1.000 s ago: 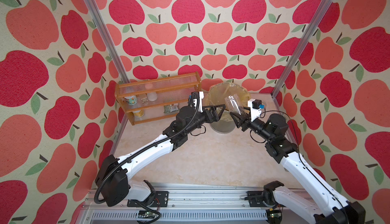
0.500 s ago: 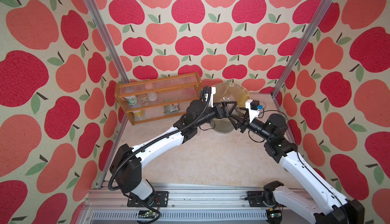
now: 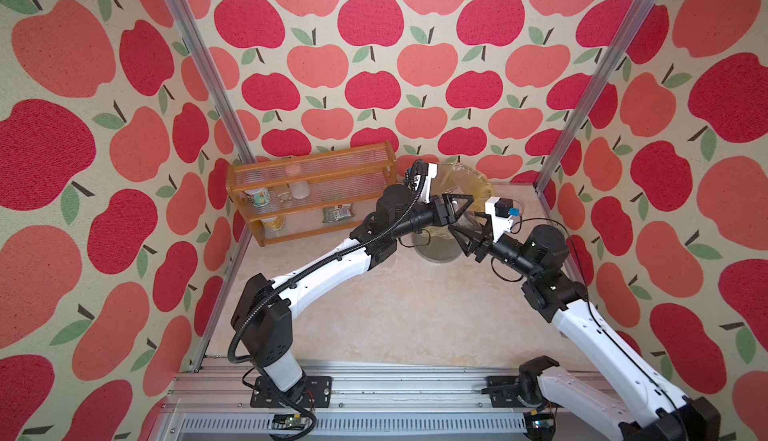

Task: Empty moldy mung beans from jars
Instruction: Pour the moldy mung beans from the jar into the trash bin.

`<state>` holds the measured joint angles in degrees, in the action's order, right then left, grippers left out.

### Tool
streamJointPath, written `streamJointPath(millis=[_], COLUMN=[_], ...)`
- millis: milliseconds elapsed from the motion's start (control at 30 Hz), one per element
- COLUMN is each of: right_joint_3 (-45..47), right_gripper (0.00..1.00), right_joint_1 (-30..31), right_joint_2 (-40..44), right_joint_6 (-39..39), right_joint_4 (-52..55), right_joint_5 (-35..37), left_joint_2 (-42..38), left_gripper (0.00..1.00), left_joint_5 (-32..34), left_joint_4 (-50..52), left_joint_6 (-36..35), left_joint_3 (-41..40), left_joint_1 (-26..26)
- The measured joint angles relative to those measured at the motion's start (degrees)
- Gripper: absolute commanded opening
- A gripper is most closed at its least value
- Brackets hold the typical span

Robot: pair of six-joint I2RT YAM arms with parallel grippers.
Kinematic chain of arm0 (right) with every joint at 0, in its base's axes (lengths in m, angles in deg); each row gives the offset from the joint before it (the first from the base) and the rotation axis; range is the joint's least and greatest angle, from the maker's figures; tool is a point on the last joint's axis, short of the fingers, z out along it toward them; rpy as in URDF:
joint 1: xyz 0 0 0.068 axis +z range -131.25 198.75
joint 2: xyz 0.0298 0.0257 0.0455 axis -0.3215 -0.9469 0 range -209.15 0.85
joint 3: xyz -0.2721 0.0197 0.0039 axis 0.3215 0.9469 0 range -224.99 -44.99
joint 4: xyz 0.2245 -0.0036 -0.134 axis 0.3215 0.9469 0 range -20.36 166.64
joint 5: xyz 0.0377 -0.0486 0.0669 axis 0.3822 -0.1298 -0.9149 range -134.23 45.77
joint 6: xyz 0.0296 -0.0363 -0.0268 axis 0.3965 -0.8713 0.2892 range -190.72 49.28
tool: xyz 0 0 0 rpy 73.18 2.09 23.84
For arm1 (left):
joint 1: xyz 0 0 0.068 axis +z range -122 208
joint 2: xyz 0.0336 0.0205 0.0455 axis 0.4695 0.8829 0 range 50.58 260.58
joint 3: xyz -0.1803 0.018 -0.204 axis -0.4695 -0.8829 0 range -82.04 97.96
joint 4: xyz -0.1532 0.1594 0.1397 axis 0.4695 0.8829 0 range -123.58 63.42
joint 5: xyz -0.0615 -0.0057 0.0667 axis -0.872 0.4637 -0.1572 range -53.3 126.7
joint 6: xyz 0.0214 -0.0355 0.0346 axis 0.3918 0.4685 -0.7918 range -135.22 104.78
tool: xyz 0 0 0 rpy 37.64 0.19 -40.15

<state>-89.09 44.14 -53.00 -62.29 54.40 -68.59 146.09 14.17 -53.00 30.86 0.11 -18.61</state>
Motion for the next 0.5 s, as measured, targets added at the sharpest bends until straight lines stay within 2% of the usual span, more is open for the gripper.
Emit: streamJointPath(millis=[133,433,500], right_joint_3=[0.0,1.97,2.78], right_gripper=[0.53,0.85,0.89], right_joint_1=[0.0,0.11,0.11], right_joint_2=[0.44,2.71,4.33], right_joint_6=[-0.07,-2.73,-3.89], right_joint_4=[0.74,-1.31,-3.21], right_joint_5=[0.37,0.28,0.17], left_joint_2=[0.17,0.07,0.07], left_gripper=[0.45,0.4,0.39], left_joint_5=[-1.11,-4.2,-4.09], left_joint_4=[1.25,2.62,3.69], left_joint_6=[0.35,2.1,2.16], left_joint_3=[0.83,1.16,1.18], left_joint_1=[0.35,1.75,3.04])
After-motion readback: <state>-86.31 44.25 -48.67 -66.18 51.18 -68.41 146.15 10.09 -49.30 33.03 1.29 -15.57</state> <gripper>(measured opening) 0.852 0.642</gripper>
